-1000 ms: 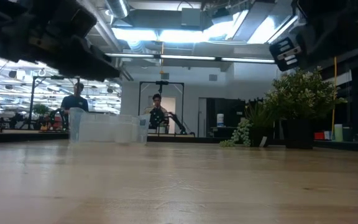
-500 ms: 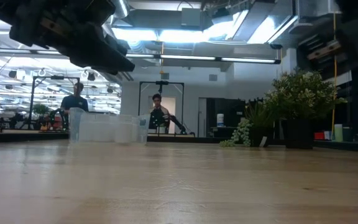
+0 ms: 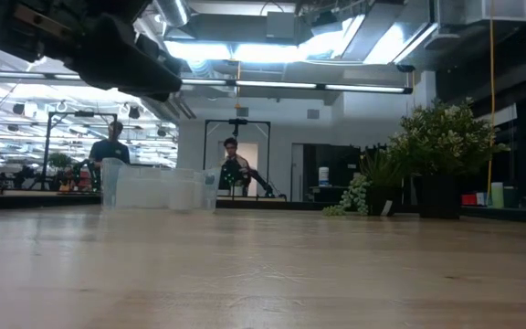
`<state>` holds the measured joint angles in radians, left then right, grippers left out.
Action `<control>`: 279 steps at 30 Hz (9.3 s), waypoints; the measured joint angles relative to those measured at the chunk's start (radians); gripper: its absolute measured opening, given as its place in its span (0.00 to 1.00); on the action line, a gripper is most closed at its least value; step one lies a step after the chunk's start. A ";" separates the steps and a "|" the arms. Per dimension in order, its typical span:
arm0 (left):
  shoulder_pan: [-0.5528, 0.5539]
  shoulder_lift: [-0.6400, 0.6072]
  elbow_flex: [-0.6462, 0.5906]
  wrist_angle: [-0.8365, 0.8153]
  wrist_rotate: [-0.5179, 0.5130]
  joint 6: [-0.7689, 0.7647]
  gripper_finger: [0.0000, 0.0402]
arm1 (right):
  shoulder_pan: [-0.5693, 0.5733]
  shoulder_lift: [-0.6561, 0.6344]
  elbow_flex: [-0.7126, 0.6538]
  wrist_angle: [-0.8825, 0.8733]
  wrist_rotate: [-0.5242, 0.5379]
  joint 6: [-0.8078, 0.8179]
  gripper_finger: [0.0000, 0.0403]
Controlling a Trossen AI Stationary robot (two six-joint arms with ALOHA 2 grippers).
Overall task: Pick and place pill bottles into a basket
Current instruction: Put the white medicine bottle into the transparent bin
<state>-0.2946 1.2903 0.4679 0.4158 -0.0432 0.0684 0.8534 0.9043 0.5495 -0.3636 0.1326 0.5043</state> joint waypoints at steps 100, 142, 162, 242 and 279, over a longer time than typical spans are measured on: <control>-0.018 0.000 -0.001 0.089 -0.150 -0.033 0.01 | 0.434 0.590 -0.249 0.735 0.547 0.218 0.73; -0.019 0.000 -0.001 0.089 -0.150 -0.082 0.01 | 0.294 0.836 -0.164 1.013 0.367 -0.013 0.69; -0.018 0.000 -0.001 0.089 -0.150 -0.082 0.00 | 0.285 0.838 -0.164 1.033 0.363 -0.046 0.44; 0.081 0.004 0.001 0.082 -0.510 -0.115 0.66 | -0.865 0.499 0.044 0.590 -0.204 -0.617 0.41; 0.160 0.140 0.240 0.011 -0.293 -0.065 0.66 | -0.855 0.746 0.427 0.502 -0.204 -0.730 0.41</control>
<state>-0.1345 1.4307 0.7079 0.4267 -0.3364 0.0036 -0.0013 1.6502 0.9766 0.1383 -0.0715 -0.2256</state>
